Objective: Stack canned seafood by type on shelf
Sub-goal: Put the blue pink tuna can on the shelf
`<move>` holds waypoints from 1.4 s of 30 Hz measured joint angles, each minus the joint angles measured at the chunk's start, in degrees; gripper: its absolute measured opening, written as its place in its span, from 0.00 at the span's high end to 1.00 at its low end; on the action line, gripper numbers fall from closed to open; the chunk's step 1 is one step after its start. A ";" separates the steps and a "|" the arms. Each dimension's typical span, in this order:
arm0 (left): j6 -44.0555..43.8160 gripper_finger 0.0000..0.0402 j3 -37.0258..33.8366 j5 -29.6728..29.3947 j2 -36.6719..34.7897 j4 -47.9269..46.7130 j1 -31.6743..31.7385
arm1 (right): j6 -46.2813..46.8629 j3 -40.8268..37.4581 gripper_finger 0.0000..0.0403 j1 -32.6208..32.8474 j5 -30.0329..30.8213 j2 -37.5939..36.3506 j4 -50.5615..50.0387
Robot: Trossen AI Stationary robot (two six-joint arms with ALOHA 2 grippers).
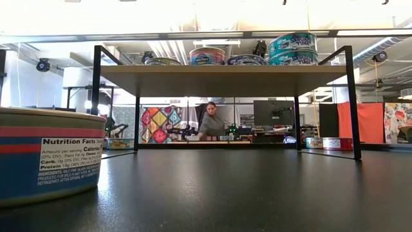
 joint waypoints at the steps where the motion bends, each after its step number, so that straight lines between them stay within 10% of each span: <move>1: -0.19 0.10 -0.16 0.05 0.12 -0.12 0.04 | -0.15 0.00 0.58 0.00 0.03 0.00 -0.03; 19: 4.28 0.05 -9.27 -7.08 0.10 14.69 -4.47 | 1.75 -0.22 0.29 -2.11 0.56 5.56 4.73; 42: 26.85 0.02 -14.44 -6.10 0.97 34.60 8.41 | -5.26 -1.57 0.30 -8.33 -7.77 7.91 -0.72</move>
